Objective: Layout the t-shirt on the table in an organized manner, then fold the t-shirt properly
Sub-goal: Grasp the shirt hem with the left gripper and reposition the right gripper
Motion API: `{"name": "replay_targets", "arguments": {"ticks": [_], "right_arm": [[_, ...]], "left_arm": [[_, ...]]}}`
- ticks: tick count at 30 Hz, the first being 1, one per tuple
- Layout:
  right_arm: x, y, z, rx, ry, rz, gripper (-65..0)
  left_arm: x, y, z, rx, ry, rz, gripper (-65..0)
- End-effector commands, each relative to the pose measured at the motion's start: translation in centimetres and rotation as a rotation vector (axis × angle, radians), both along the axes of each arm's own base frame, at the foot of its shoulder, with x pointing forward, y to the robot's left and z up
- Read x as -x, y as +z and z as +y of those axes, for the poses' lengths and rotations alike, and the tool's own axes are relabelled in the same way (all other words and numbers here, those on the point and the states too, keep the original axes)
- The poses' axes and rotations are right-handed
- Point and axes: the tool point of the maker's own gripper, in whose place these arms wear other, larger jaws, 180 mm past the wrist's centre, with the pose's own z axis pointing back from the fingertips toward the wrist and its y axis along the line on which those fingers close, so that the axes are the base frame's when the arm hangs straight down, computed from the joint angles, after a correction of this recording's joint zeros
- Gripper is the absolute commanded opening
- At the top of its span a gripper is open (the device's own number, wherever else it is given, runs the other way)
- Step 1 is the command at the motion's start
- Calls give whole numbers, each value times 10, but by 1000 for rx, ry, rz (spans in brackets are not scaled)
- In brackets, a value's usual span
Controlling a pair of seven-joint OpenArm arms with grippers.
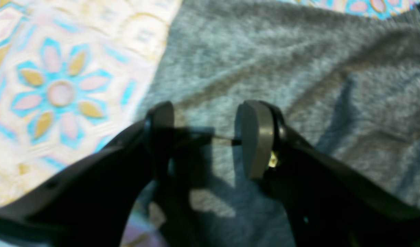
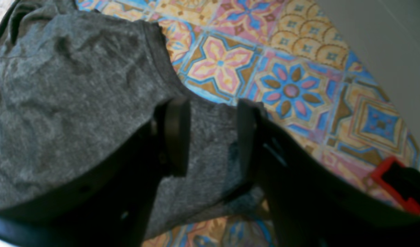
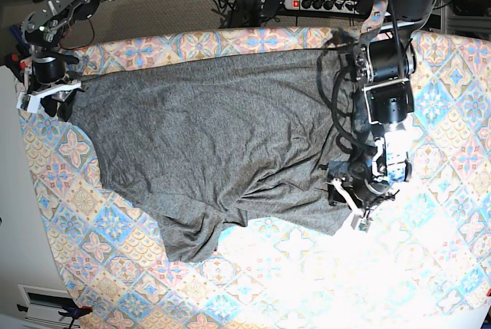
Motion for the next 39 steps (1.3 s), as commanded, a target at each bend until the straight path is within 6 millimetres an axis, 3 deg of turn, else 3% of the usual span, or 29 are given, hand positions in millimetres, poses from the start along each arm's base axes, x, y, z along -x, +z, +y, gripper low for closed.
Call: {"name": "replay_targets", "arguments": {"ticks": [1, 4, 6, 10, 16, 24, 39], "right_arm": [[-8, 18, -5, 28, 6, -60, -433], [-8, 18, -5, 28, 6, -62, -433], [-8, 18, -5, 27, 6, -63, -433], [-9, 18, -5, 26, 7, -63, -432], [-16, 18, 3, 27, 40, -63, -433], [-19, 20, 4, 37, 57, -63, -433], [-18, 10, 4, 7, 52, -49, -433]], "left_arm": [[-10, 10, 2, 6, 4, -28, -346], [3, -11, -2, 28, 6, 39, -368], [9, -21, -5, 42, 8, 73, -431], [18, -33, -8, 60, 9, 116, -650], [8, -24, -6, 62, 14, 96, -650], [2, -13, 67, -46, 203, 73, -650], [6, -17, 66, -39, 207, 83, -650]]}}
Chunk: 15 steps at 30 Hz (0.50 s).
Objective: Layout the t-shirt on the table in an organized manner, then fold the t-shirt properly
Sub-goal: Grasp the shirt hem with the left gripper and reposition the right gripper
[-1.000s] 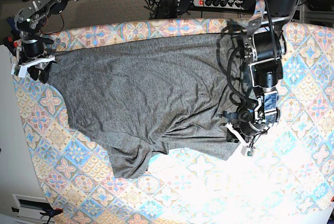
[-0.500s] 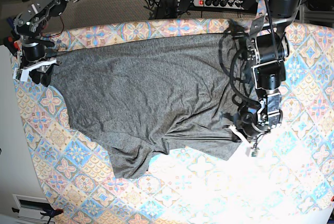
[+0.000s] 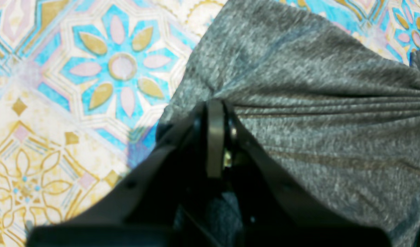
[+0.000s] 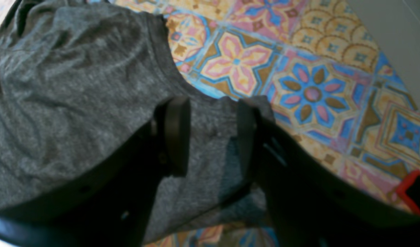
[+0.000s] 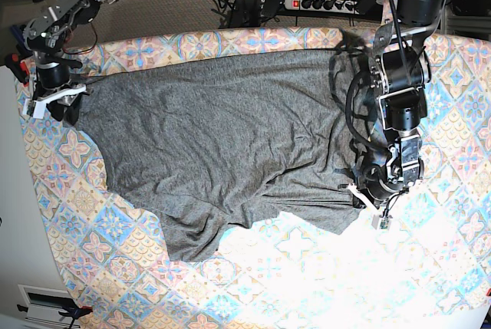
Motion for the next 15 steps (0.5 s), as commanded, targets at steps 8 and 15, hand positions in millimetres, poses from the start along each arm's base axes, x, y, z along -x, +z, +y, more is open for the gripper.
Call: {"name": "replay_targets", "arguments": {"ticks": [8, 15], "right_arm": [[-41, 61, -26, 95, 10, -162, -433], [-76, 69, -10, 203, 116, -114, -433]], "left_arm": [[13, -13, 8, -54, 0, 74, -650], [17, -17, 9, -60, -3, 87, -650]]}}
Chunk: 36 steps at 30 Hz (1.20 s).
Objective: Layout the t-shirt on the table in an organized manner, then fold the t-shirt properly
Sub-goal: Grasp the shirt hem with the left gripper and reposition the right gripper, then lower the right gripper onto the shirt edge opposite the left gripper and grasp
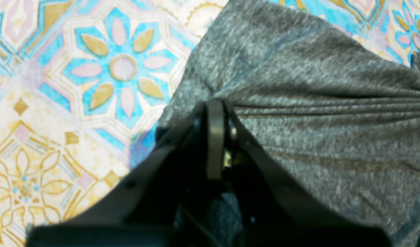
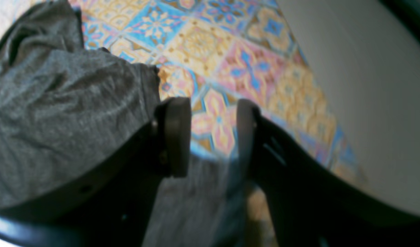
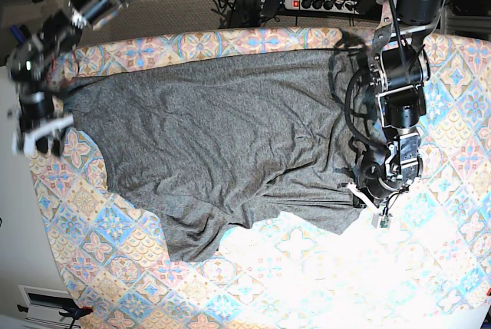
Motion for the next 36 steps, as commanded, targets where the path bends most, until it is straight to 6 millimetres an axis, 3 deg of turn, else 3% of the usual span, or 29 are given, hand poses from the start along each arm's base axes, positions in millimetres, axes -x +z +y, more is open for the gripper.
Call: {"name": "replay_targets", "arguments": {"ticks": [1, 8, 11, 15, 22, 26, 36], "right_arm": [[-17, 19, 1, 38, 22, -51, -433], [-58, 2, 3, 96, 37, 59, -433], [-63, -11, 7, 56, 48, 83, -433], [-68, -37, 28, 18, 113, 144, -433], [-74, -46, 30, -15, 130, 115, -433], [-88, -47, 35, -57, 138, 104, -433], [-95, -45, 23, -34, 153, 128, -433]], "left_arm": [[14, -13, 10, -58, -3, 98, -650], [25, -23, 11, -60, -4, 123, -650], [27, -26, 10, -59, -4, 129, -650], [33, -31, 10, -59, -4, 141, -650], [34, -32, 8, -56, -6, 143, -650], [32, -33, -3, -43, -17, 142, -650], [32, -35, -8, -37, -23, 143, -650]]}}
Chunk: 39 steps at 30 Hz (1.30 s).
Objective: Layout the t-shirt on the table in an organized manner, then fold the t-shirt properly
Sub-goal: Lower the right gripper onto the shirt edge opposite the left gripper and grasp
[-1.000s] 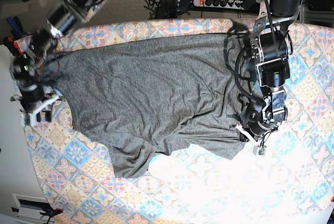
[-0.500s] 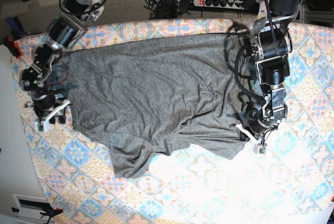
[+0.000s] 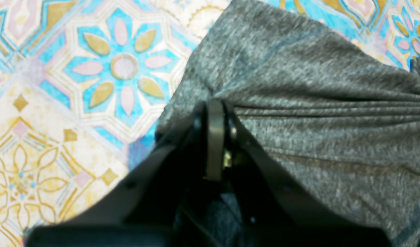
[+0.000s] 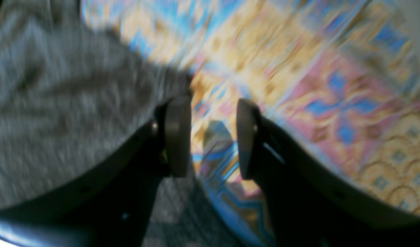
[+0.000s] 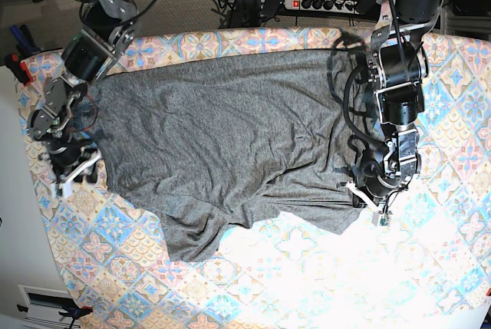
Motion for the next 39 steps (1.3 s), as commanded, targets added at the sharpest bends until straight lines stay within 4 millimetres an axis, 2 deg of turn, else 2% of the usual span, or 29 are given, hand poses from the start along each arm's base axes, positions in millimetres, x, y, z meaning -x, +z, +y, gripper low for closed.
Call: {"name": "replay_targets", "arguments": {"ticks": [1, 7, 11, 13, 18, 24, 29, 39], "right_arm": [[-22, 33, -5, 35, 26, -93, -433], [-31, 32, 19, 88, 138, -68, -433], [-60, 62, 28, 95, 163, -132, -433], [-67, 58, 34, 70, 172, -119, -433], [-68, 34, 32, -20, 161, -112, -433], [-56, 9, 9, -64, 122, -75, -433], [-75, 24, 15, -110, 117, -134, -433], [-77, 25, 15, -117, 116, -141, -433]], "left_arm": [[26, -26, 1, -55, -32, 153, -650], [26, -26, 1, -55, -32, 153, -650], [26, -26, 1, -56, -33, 154, -650], [26, -27, 1, -56, -33, 155, -650], [32, -30, 1, -59, -36, 194, -650], [33, -31, 1, -60, -37, 199, -650], [33, -31, 1, -60, -37, 199, -650], [33, -31, 1, -60, -37, 199, -650]]}}
